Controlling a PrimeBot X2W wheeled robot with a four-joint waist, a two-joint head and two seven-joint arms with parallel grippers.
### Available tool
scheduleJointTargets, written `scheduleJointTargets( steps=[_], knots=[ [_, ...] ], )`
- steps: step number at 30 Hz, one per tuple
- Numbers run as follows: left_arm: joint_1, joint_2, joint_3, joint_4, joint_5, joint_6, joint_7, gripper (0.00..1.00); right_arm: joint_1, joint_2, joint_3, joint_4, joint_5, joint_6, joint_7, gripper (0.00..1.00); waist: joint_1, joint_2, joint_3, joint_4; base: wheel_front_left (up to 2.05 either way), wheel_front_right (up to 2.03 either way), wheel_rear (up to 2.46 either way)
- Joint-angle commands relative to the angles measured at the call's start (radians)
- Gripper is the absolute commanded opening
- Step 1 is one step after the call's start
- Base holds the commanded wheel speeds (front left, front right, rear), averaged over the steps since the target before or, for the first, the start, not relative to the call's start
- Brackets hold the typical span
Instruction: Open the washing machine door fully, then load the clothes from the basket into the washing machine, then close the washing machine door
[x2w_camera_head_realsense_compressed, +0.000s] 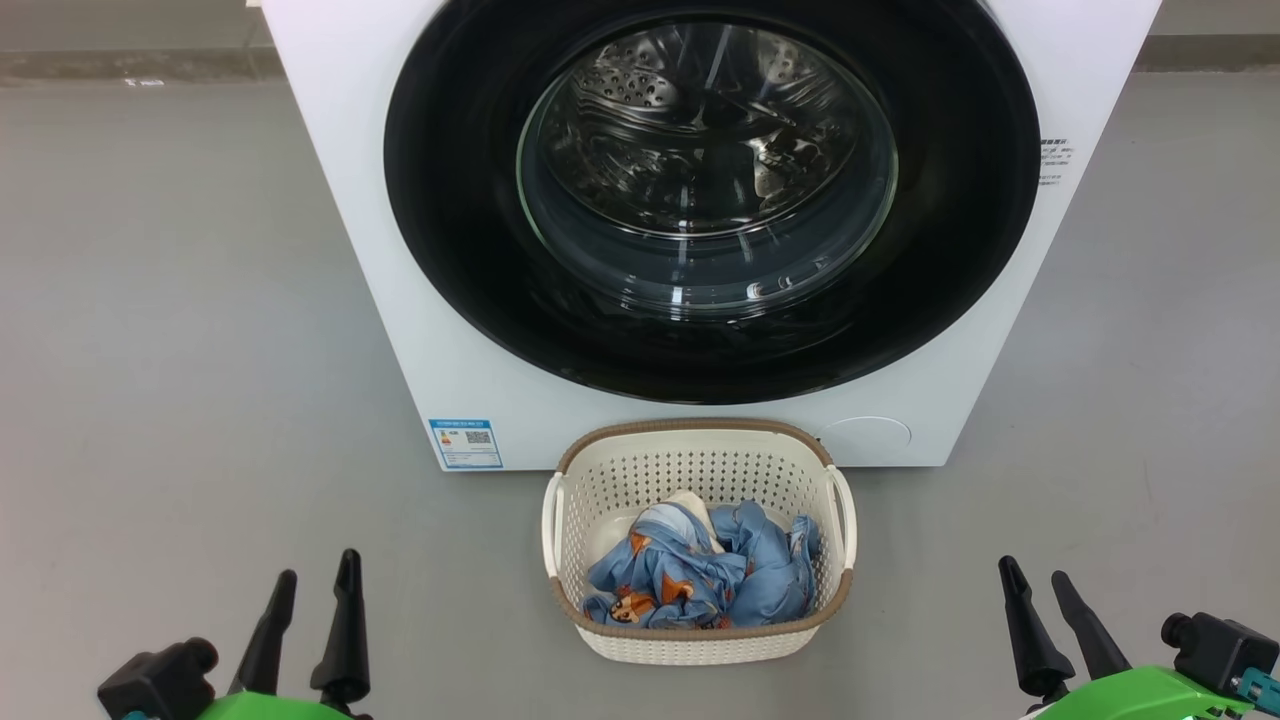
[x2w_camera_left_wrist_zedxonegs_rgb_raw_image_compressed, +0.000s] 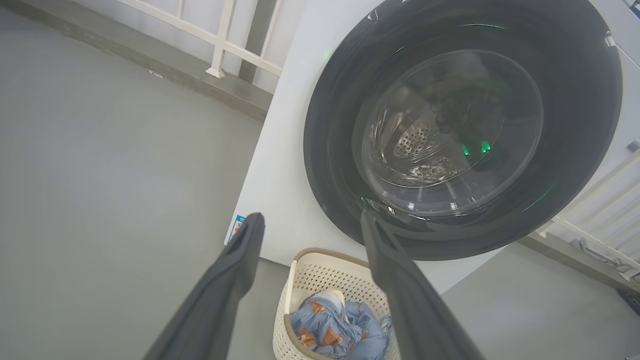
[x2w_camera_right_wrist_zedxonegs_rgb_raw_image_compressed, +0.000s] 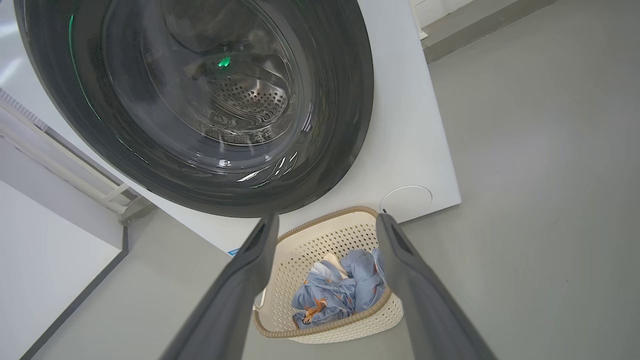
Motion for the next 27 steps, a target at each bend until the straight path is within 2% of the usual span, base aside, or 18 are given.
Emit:
scheduleJointTargets(
  steps=[1,27],
  knots=[
    [-0.021,0.018,0.021,-0.034,0.044,-0.007,-0.016,1.00,-0.040,-0.018,0.014,-0.021,-0.038,0.001,-0.016,1.00,-0.0001,0.0000,0.001,0.000,0.00,0.00,0.00],
    [-0.016,0.021,0.011,-0.064,0.358,-0.009,-0.081,1.00,-0.036,-0.021,-0.005,-0.020,-0.342,0.001,-0.080,1.00,-0.0001,0.0000,0.001,0.004,0.00,0.00,0.00]
  ],
)
